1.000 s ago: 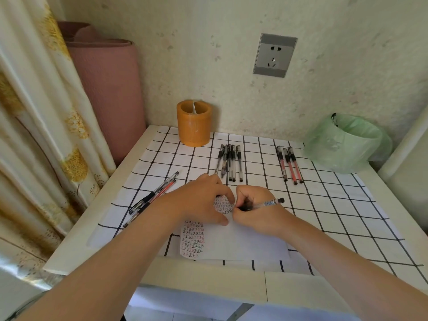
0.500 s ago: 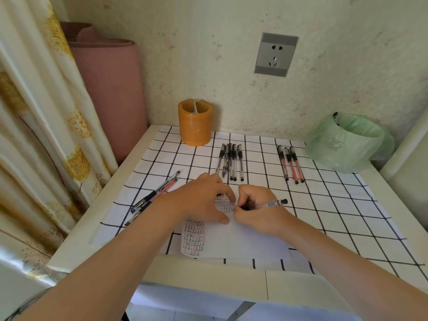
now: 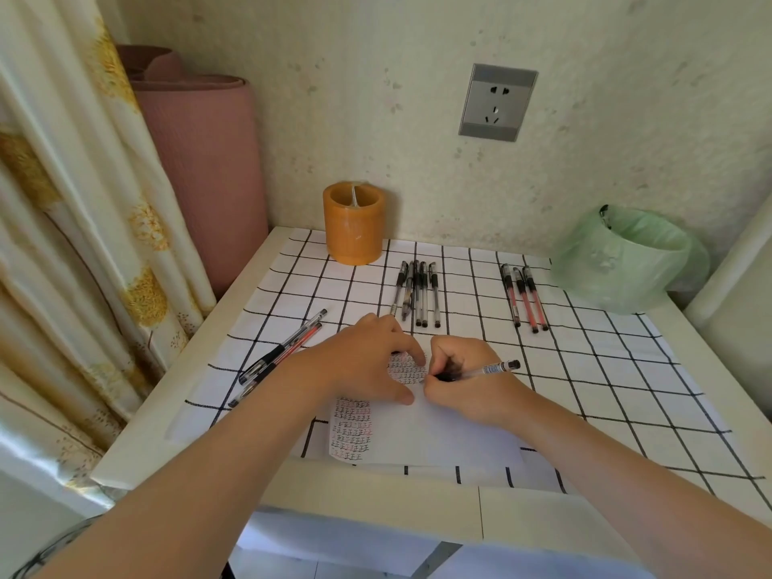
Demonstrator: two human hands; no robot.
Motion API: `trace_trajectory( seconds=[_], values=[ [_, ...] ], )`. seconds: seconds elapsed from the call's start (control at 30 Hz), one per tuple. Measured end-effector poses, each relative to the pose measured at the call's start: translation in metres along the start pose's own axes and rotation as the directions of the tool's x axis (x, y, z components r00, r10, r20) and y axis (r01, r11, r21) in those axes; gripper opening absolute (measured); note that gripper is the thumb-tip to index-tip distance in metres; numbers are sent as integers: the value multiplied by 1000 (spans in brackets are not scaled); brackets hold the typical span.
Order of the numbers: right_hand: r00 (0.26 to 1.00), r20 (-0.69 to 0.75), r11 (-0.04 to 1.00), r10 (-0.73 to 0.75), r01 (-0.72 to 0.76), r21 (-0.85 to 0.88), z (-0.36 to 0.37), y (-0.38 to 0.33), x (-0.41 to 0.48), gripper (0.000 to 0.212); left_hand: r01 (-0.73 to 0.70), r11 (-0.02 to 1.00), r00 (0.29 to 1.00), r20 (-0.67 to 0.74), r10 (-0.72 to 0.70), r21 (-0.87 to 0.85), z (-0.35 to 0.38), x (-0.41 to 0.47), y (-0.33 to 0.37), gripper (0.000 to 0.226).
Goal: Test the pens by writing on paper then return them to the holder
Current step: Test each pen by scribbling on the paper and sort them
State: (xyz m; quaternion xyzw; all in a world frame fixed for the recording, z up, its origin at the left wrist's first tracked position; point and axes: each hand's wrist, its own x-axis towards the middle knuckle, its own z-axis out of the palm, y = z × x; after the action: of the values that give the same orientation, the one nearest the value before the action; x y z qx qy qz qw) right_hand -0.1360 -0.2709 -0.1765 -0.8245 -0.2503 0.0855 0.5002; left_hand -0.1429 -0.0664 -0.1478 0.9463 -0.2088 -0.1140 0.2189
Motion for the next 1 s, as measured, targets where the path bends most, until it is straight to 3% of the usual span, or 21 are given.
trace_trajectory(
  seconds=[0.47, 0.7, 1.0],
  values=[
    [999, -15, 999, -32, 32, -14, 0, -1, -1, 23, 4, 1000, 1000, -4, -4, -8, 0, 1, -1, 52],
    [1000, 22, 1000, -12, 12, 5, -1, 0, 1, 16, 4, 1000, 1000, -3, -4, -7, 0, 0, 0, 51],
    [999, 31, 1000, 23, -23, 10, -1, -5, 0, 29, 0, 1000, 1000, 1, 0, -2, -1, -1, 1, 51]
  ],
)
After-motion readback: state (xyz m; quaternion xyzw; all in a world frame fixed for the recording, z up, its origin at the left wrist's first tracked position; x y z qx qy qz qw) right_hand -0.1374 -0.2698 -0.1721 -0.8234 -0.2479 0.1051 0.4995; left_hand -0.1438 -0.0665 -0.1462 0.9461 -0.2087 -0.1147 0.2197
